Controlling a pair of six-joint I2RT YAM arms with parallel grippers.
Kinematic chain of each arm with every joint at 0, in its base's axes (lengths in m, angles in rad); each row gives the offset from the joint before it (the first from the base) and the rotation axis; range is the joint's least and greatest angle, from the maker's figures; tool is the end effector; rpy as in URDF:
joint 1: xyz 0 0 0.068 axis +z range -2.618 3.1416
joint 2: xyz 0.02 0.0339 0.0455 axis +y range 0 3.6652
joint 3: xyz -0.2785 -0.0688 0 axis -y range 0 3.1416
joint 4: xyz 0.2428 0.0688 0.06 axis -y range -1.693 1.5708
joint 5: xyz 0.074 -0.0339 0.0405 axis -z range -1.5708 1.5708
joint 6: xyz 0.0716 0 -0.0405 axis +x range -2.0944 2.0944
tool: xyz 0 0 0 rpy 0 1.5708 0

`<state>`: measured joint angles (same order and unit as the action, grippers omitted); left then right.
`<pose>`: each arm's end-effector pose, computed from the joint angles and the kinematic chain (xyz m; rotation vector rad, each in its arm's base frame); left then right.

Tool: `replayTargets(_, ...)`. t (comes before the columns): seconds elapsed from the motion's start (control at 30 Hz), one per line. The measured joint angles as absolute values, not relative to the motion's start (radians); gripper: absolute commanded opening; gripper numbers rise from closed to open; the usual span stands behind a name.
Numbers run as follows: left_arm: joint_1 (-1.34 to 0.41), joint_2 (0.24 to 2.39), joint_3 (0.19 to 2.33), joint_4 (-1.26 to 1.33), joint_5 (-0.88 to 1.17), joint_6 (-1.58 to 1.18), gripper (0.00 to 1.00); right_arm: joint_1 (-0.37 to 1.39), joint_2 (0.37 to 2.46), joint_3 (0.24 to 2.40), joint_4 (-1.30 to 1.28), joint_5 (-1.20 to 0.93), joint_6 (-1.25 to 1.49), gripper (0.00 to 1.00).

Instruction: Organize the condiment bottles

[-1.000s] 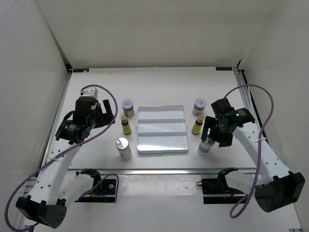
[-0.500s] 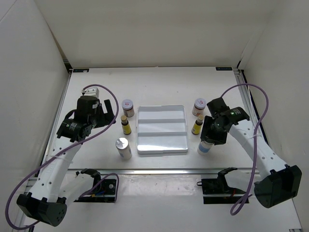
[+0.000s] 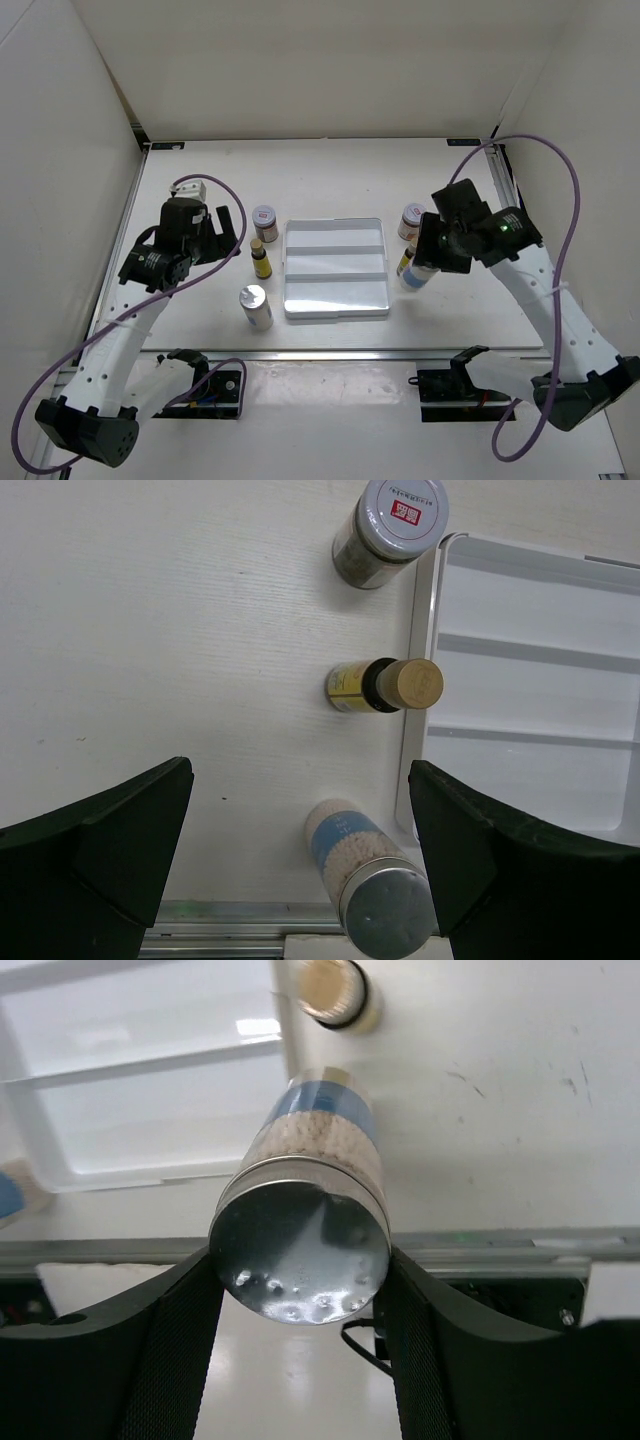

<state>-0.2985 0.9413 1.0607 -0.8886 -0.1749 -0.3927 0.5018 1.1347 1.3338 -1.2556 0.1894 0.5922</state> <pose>0.1889 -0.0451 0.3266 -0.1960 2.3214 -0.1421 0.1814 0.0841 0.3471 0.1826 2.5972 0.1449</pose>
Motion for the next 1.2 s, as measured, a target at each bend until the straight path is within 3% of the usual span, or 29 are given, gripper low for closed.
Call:
replayTargets(0.23, -0.299, 0.954, 1.061, -0.89, -0.175, -0.393, 1.0, 0.654, 1.166, 1.441, -1.245, 0.196, 0.599, 0.0)
replayTargets(0.47, -0.299, 0.955, 1.061, -0.89, -0.175, -0.393, 1.0, 0.803, 1.324, 1.369, -1.135, 0.207, 0.604, 0.0)
replayTargets(0.73, -0.299, 0.955, 1.061, -0.89, -0.172, -0.393, 1.0, 0.837, 1.437, 1.26, -1.001, 0.23, 0.608, 0.01)
replayTargets(0.77, -0.299, 0.955, 1.061, -0.89, -0.17, -0.391, 1.0, 0.837, 1.432, 1.253, -0.987, 0.234, 0.609, 0.09)
replayTargets(0.8, -0.299, 0.955, 1.061, -0.89, -0.167, -0.39, 1.0, 0.837, 1.429, 1.246, -0.978, 0.234, 0.612, 0.37)
replayTargets(0.87, -0.3, 0.955, 1.061, -0.89, -0.16, -0.389, 1.0, 0.838, 1.423, 1.243, -0.974, 0.237, 0.618, 0.59)
replayTargets(0.9, -0.302, 0.955, 1.061, -0.89, -0.157, -0.387, 1.0, 0.838, 1.419, 1.238, -0.971, 0.238, 0.622, 1.0)
replayTargets(1.2, -0.318, 0.965, 1.159, -0.995, -0.099, -0.385, 0.98, 0.838, 1.315, 1.285, -1.012, 0.336, 0.63, 1.0)
